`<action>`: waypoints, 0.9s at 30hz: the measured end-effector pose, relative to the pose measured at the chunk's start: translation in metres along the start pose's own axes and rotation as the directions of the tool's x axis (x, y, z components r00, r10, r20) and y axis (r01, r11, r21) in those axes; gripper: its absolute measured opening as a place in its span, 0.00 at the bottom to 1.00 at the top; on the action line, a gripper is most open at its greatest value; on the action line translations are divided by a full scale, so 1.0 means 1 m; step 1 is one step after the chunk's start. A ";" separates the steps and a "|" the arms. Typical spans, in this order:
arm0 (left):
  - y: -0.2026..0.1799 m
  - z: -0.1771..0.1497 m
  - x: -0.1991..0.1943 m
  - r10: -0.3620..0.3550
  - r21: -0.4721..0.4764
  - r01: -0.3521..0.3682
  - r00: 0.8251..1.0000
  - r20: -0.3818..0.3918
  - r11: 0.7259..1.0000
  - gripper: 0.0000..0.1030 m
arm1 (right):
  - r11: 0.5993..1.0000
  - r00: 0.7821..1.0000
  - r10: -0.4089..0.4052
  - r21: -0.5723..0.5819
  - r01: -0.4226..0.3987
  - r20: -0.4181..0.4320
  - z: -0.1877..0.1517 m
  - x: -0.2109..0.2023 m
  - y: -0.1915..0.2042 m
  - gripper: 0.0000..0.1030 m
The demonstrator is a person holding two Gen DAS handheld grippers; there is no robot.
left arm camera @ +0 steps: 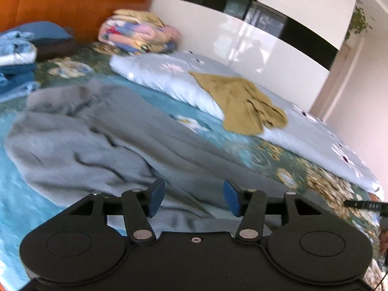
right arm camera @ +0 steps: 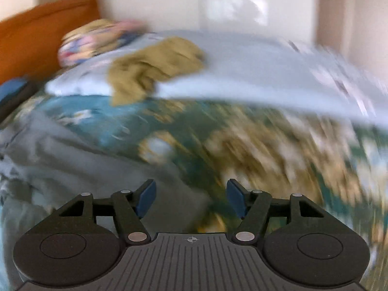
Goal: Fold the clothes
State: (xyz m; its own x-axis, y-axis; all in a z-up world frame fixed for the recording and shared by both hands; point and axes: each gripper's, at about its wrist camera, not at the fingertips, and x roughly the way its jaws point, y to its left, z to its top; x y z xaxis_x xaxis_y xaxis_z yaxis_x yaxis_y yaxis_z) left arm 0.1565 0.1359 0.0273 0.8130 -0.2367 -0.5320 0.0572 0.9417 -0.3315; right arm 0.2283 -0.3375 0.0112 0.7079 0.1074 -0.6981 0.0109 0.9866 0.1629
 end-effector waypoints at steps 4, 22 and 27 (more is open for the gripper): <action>-0.018 -0.007 0.006 -0.004 0.036 0.005 0.999 -0.032 0.999 0.52 | 0.979 0.992 0.122 0.168 -0.115 -0.032 -0.024 0.011 -0.013 0.61; -0.018 -0.011 0.008 0.042 0.041 -0.040 0.997 -0.065 0.998 0.57 | 0.880 0.971 0.240 0.418 -0.227 0.023 -0.020 0.072 -0.048 0.57; -0.012 -0.011 0.007 0.057 0.024 -0.055 0.996 -0.064 0.998 0.58 | 0.848 0.947 0.319 0.441 -0.295 0.020 -0.019 0.079 -0.044 0.24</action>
State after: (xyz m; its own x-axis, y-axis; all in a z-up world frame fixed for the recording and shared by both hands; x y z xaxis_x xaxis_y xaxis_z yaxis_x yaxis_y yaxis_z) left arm 0.1555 0.1207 0.0191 0.7759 -0.1979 -0.5990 0.0262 0.9588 -0.2828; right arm 0.2698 -0.3697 -0.0643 0.6884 0.4142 -0.5954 0.1116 0.7506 0.6512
